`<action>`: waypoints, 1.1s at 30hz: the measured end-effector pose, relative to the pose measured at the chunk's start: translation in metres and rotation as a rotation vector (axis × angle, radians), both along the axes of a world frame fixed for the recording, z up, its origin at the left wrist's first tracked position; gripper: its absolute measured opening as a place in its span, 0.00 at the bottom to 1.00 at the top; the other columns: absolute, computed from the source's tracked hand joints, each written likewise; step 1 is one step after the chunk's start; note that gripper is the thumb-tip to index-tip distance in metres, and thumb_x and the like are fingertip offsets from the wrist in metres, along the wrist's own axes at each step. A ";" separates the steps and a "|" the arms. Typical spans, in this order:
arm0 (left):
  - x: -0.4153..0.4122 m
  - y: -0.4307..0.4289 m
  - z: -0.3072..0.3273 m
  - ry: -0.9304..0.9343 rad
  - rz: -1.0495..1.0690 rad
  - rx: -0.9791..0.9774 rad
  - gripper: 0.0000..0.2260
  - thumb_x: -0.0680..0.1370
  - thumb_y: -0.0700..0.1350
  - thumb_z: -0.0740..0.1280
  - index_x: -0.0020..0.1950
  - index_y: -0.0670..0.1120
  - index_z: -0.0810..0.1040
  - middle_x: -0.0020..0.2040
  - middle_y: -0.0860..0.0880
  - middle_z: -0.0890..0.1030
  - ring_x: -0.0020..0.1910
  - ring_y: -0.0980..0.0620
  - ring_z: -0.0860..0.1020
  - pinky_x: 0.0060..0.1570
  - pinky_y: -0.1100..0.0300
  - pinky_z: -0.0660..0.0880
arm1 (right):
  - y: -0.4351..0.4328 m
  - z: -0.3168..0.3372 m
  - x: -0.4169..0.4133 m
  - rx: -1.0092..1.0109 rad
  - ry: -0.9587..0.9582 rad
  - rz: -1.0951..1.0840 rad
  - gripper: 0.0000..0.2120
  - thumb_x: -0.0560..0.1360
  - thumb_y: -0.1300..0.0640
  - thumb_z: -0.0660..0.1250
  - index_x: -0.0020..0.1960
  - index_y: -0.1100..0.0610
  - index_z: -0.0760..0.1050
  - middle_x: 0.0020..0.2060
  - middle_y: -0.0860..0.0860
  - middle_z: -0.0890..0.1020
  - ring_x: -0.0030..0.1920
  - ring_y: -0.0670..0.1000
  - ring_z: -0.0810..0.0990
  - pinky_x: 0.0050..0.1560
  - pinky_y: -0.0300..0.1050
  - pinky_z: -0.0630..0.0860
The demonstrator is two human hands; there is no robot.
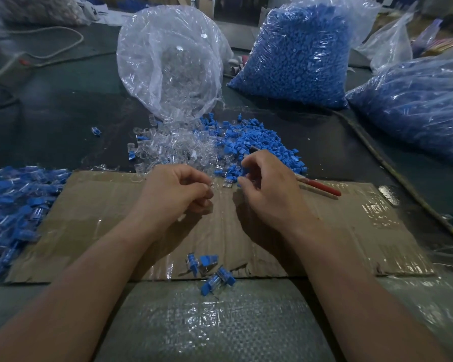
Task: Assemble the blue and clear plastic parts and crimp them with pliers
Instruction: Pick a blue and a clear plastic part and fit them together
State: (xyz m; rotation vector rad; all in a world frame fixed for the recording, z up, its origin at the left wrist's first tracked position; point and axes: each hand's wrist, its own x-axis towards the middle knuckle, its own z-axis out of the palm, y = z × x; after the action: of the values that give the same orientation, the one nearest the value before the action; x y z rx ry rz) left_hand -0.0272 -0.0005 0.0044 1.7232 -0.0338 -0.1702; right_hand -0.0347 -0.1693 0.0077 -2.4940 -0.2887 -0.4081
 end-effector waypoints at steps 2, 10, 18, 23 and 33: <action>0.001 0.000 0.001 -0.001 -0.007 0.002 0.08 0.73 0.31 0.66 0.38 0.42 0.78 0.31 0.45 0.82 0.30 0.46 0.82 0.30 0.61 0.79 | 0.000 0.000 0.000 -0.021 -0.004 -0.003 0.09 0.73 0.61 0.66 0.53 0.56 0.72 0.45 0.47 0.71 0.43 0.42 0.70 0.45 0.33 0.69; 0.000 0.000 0.003 -0.026 -0.013 0.008 0.07 0.72 0.31 0.67 0.39 0.42 0.78 0.31 0.45 0.82 0.30 0.47 0.82 0.30 0.63 0.78 | 0.002 0.002 -0.004 0.158 -0.090 0.018 0.09 0.70 0.65 0.70 0.49 0.57 0.80 0.38 0.38 0.73 0.44 0.43 0.76 0.49 0.36 0.76; -0.001 -0.002 0.002 -0.074 0.030 0.051 0.07 0.73 0.32 0.67 0.39 0.43 0.76 0.31 0.45 0.82 0.31 0.49 0.82 0.34 0.55 0.81 | 0.006 0.002 -0.007 0.320 -0.022 0.077 0.09 0.69 0.62 0.72 0.47 0.53 0.79 0.36 0.38 0.76 0.39 0.36 0.77 0.46 0.29 0.74; -0.006 -0.004 0.002 -0.425 0.047 0.414 0.12 0.72 0.35 0.69 0.35 0.51 0.73 0.31 0.56 0.78 0.31 0.67 0.78 0.34 0.72 0.74 | 0.008 0.005 -0.010 0.392 0.072 0.161 0.15 0.70 0.63 0.70 0.43 0.43 0.74 0.37 0.41 0.78 0.41 0.39 0.79 0.44 0.30 0.75; -0.005 -0.003 0.004 -0.347 0.058 0.064 0.11 0.69 0.36 0.72 0.38 0.53 0.80 0.38 0.54 0.83 0.36 0.58 0.81 0.38 0.67 0.78 | 0.010 0.004 -0.011 0.455 0.057 0.170 0.14 0.70 0.66 0.70 0.44 0.47 0.76 0.38 0.41 0.79 0.41 0.42 0.80 0.46 0.33 0.77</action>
State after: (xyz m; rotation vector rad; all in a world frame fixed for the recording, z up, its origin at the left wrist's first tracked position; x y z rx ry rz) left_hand -0.0321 -0.0036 0.0088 1.7984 -0.2359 0.1737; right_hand -0.0460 -0.1597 0.0122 -2.0151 -0.3396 -0.2935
